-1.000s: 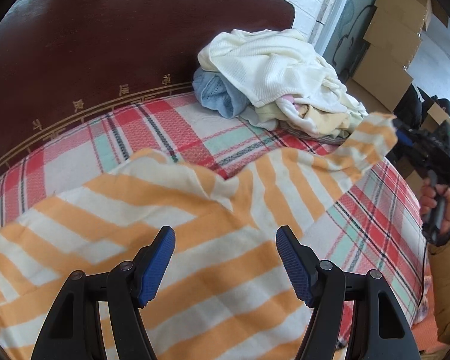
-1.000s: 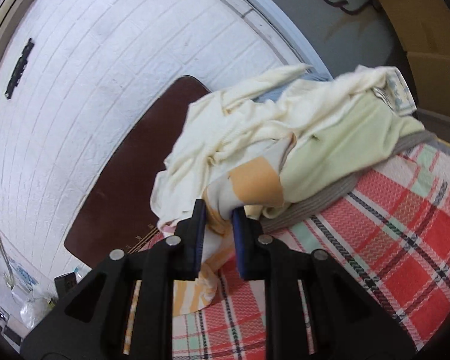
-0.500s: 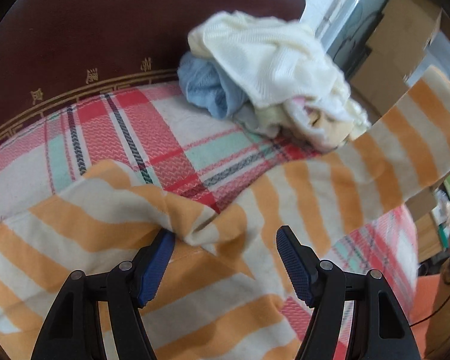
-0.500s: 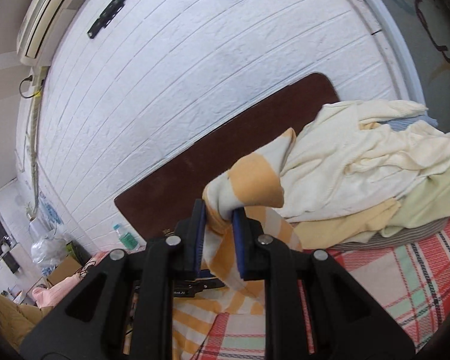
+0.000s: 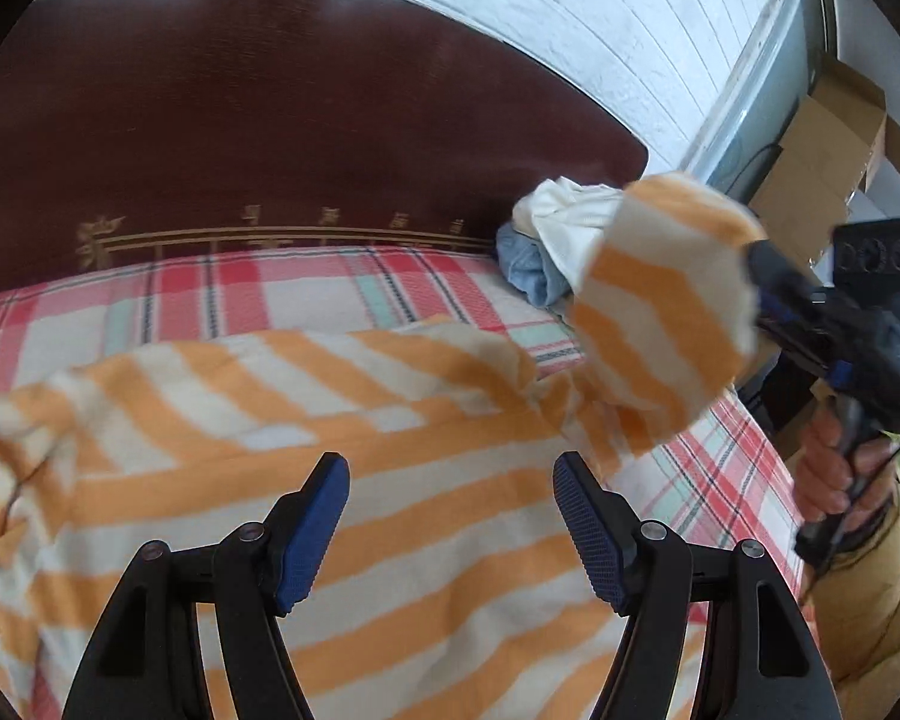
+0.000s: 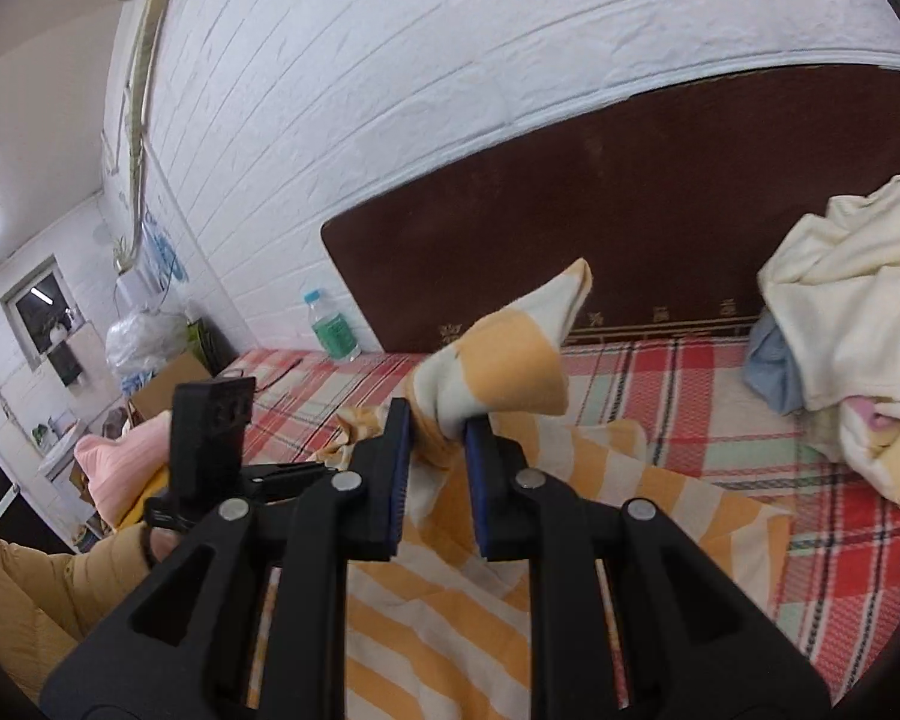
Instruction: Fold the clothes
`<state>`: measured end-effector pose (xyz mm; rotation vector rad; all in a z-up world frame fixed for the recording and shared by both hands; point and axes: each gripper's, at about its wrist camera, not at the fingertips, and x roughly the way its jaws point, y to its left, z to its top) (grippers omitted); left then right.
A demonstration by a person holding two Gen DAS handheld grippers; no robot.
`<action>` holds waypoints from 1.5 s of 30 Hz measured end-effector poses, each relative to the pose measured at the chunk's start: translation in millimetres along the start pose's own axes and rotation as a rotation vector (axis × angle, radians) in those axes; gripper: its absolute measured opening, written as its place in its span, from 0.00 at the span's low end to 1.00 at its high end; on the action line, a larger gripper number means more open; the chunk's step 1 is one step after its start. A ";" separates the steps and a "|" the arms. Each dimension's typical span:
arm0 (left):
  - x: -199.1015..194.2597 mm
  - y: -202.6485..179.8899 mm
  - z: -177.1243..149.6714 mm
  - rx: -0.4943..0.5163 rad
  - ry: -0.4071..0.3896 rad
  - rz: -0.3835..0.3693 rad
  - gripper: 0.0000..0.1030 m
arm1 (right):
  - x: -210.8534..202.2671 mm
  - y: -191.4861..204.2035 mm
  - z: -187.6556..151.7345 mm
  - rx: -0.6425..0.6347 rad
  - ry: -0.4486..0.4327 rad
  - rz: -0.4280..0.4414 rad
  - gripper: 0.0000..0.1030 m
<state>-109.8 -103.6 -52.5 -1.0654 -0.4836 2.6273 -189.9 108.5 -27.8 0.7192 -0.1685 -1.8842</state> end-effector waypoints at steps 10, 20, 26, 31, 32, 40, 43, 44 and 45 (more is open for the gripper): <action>-32.5 36.0 -39.6 -0.052 0.011 0.066 0.71 | 121.7 28.1 -44.9 -0.062 0.281 -0.010 0.19; -33.1 57.5 -51.6 -0.105 0.023 0.071 0.71 | 149.2 38.2 -75.5 -0.013 0.392 0.014 0.39; -22.4 64.8 -52.9 -0.115 0.057 0.084 0.71 | 110.5 31.4 -84.5 0.089 0.341 0.012 0.40; -13.5 71.1 -52.6 -0.140 0.076 0.096 0.72 | 66.7 34.5 -106.8 0.164 0.259 0.020 0.54; -12.6 70.0 -51.9 -0.140 0.079 0.090 0.78 | 60.1 37.3 -112.5 0.166 0.249 0.016 0.54; 0.7 59.1 -46.7 -0.131 0.098 0.112 0.74 | 54.7 38.9 -152.3 0.175 0.302 0.000 0.55; -0.3 57.7 -44.7 -0.118 0.105 0.207 0.21 | 55.0 30.1 -158.3 0.220 0.294 0.010 0.55; -2.8 58.6 -43.9 -0.122 0.096 0.219 0.14 | 54.6 27.6 -159.7 0.233 0.289 0.014 0.55; -6.6 59.5 -42.1 -0.123 0.082 0.231 0.10 | 53.7 25.8 -160.3 0.240 0.282 0.018 0.55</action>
